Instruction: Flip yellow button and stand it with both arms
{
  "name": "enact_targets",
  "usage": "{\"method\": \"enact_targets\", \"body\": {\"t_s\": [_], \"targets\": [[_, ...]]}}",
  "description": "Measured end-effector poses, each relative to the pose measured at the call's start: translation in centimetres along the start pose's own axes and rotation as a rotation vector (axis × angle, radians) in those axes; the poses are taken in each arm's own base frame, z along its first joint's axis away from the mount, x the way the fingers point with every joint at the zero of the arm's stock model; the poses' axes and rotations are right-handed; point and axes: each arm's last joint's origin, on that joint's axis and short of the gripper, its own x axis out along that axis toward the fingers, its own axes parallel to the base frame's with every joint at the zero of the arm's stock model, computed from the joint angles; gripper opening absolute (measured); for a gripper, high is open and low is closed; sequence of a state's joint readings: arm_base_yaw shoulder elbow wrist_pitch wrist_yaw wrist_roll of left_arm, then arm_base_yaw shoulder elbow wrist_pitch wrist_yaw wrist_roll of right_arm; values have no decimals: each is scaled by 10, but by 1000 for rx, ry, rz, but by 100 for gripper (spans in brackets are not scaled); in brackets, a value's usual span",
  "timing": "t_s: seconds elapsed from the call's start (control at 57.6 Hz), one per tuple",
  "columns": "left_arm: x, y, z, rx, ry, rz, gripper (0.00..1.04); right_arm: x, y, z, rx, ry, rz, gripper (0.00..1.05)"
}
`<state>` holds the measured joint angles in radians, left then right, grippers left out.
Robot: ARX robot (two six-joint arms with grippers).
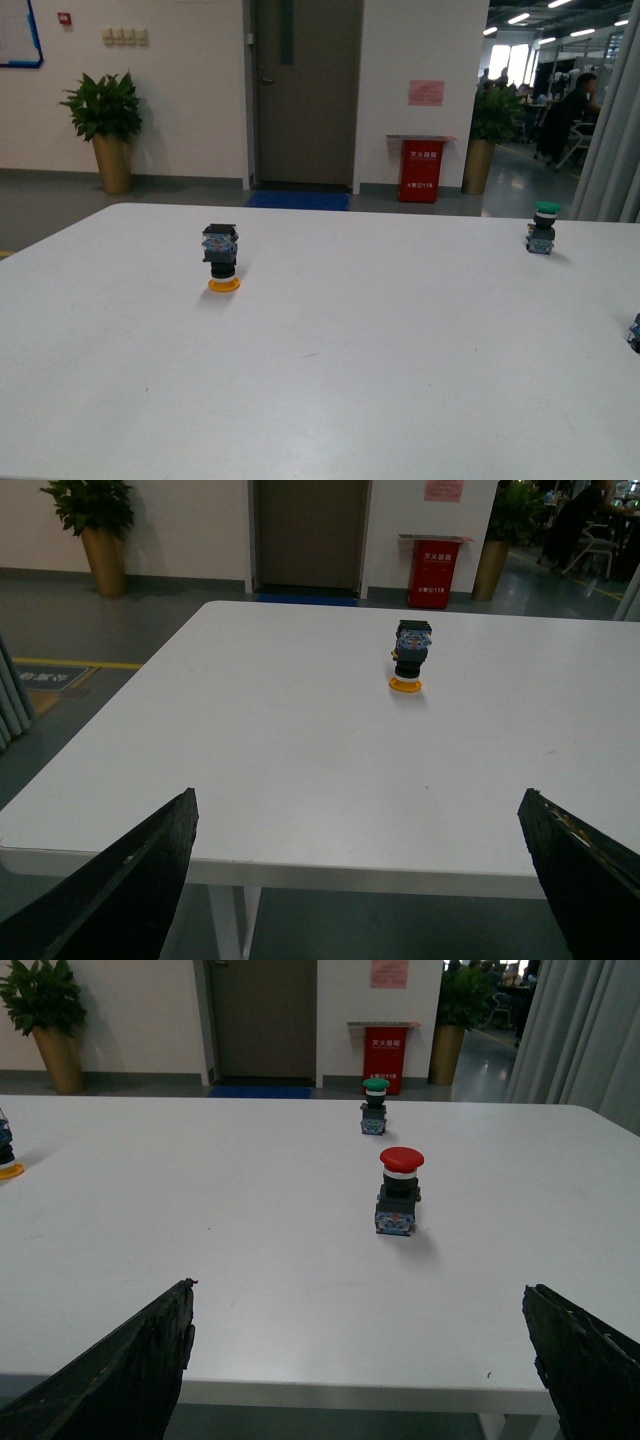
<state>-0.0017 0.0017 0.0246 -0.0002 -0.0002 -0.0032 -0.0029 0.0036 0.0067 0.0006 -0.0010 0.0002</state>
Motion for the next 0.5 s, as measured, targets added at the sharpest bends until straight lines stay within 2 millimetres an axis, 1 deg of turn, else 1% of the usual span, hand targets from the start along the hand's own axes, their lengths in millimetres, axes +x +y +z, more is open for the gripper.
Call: {"method": "enact_targets", "body": {"t_s": [0.504], "targets": [[0,0,0,0,0,0,99,0,0,0,0,0,0,98]]}}
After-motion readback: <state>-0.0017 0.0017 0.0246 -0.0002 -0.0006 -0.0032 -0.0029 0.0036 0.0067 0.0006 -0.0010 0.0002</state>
